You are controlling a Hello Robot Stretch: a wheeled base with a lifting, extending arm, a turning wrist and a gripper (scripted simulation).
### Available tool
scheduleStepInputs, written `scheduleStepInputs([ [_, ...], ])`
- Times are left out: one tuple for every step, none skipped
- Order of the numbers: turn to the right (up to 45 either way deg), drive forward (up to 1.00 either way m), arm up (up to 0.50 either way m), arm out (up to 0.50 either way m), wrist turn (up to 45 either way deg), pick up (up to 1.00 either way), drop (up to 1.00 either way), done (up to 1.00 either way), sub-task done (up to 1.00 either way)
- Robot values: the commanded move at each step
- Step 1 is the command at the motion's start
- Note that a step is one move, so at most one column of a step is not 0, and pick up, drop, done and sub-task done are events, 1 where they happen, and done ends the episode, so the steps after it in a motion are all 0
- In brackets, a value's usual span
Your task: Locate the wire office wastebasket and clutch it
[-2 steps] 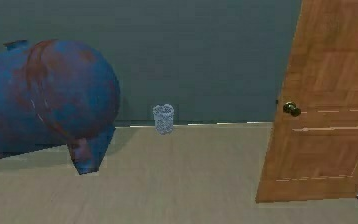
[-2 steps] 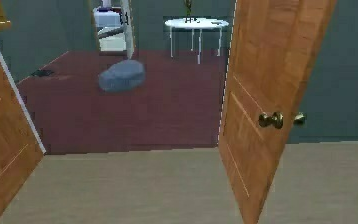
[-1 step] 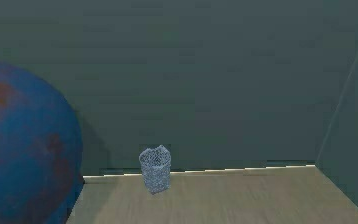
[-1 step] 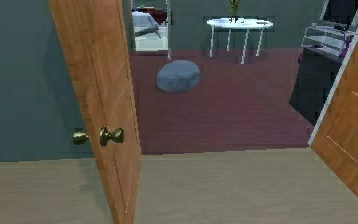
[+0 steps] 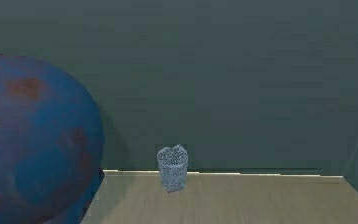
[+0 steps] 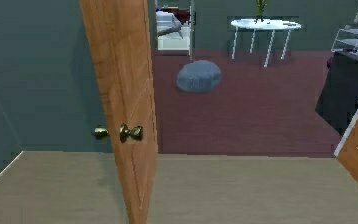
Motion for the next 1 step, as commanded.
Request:
scheduleStepInputs([
  [0.0,0.45,0.00,0.00,0.0,0.00,0.00,0.00,0.00],
])
